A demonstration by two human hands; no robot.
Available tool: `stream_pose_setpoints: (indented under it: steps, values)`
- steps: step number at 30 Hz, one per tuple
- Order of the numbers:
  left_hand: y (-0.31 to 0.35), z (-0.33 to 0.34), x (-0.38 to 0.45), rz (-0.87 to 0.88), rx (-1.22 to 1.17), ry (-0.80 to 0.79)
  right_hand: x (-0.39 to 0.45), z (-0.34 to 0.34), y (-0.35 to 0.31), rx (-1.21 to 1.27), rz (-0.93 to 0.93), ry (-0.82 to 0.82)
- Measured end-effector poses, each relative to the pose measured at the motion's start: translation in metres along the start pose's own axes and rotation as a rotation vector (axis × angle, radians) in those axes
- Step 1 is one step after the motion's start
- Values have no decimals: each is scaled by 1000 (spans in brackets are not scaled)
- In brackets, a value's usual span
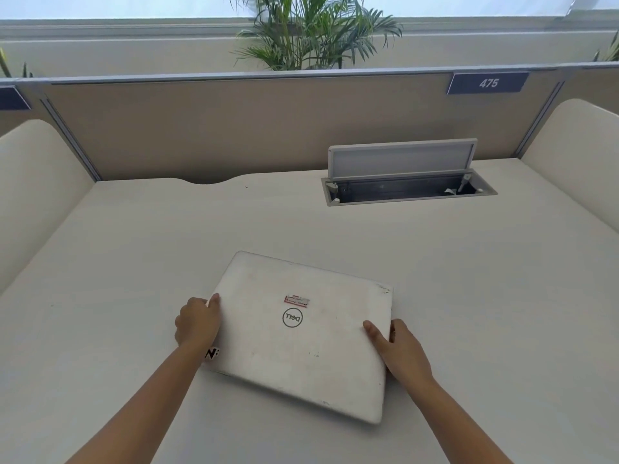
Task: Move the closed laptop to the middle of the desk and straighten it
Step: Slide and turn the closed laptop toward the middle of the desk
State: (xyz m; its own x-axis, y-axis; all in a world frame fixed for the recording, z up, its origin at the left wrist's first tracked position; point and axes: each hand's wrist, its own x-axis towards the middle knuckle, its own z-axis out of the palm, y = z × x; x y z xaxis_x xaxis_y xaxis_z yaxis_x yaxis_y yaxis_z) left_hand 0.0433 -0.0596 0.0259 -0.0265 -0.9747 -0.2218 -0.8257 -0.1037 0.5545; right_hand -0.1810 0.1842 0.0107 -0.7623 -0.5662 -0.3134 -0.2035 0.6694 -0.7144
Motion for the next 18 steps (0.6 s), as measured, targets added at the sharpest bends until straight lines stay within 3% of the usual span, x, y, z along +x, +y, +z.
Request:
stream_pose_setpoints:
  steps: [5,18]
  values:
    - [-7,-2,-7,-10,-27,-7,23,-3,-8,46,-36,-3]
    - [-7,2,-28,-89,-142,26,89,-12,-29,-132,-152,-31]
